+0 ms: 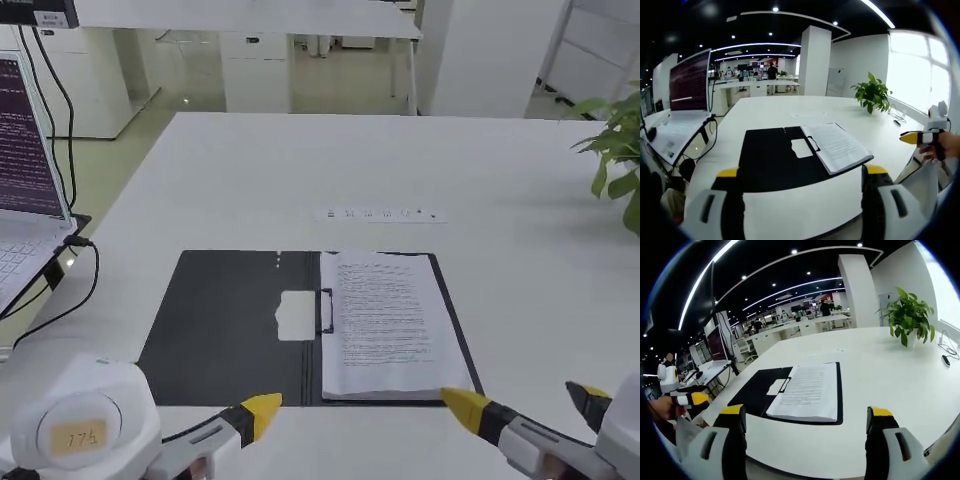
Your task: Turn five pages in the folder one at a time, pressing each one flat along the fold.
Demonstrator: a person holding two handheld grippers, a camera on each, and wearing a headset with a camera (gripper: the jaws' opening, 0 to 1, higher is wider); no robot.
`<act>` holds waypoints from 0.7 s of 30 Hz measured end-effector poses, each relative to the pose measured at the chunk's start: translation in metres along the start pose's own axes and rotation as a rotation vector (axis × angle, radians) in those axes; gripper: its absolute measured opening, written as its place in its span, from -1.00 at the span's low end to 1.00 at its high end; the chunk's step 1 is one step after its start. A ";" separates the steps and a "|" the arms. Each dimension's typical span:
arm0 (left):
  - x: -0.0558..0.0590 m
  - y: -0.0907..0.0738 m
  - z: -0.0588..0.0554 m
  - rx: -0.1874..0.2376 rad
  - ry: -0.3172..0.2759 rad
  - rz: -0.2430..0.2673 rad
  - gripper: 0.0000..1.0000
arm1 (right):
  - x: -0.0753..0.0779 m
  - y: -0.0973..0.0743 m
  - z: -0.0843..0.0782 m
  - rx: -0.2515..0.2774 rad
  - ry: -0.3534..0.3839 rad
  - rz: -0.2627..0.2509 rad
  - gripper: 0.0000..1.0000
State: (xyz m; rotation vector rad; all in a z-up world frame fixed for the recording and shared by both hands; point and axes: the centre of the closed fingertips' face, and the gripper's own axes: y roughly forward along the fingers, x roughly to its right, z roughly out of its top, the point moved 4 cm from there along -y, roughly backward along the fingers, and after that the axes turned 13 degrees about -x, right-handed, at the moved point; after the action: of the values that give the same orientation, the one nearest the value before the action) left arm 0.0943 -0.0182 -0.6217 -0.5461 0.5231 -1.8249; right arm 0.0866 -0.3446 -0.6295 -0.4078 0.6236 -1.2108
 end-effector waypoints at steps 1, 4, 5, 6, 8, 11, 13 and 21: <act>0.000 0.000 0.000 0.002 0.000 0.000 0.98 | 0.000 0.000 0.000 0.000 -0.002 -0.001 1.00; -0.001 0.000 -0.001 -0.001 0.000 0.002 0.98 | 0.000 0.000 0.000 0.001 0.002 0.000 1.00; -0.001 0.000 -0.001 0.001 0.001 0.002 0.98 | 0.000 0.000 0.000 0.000 0.001 0.000 1.00; -0.001 0.000 -0.001 -0.001 0.000 0.003 0.98 | 0.000 0.000 0.000 0.002 -0.001 0.000 1.00; -0.002 0.000 -0.002 -0.003 0.000 0.004 0.98 | 0.000 0.001 -0.001 -0.002 0.000 -0.001 1.00; -0.002 0.001 -0.002 -0.006 0.003 0.006 0.98 | 0.000 0.001 -0.002 -0.001 0.002 0.001 1.00; -0.002 0.001 -0.002 -0.006 0.002 0.006 0.98 | 0.000 0.001 -0.003 -0.004 0.005 0.001 1.00; 0.000 0.007 0.000 -0.011 0.012 -0.004 0.98 | -0.002 0.000 -0.005 -0.003 0.010 0.001 1.00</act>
State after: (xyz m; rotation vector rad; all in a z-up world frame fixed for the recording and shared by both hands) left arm 0.0992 -0.0203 -0.6257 -0.5446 0.5406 -1.8314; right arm 0.0835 -0.3429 -0.6329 -0.4040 0.6341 -1.2118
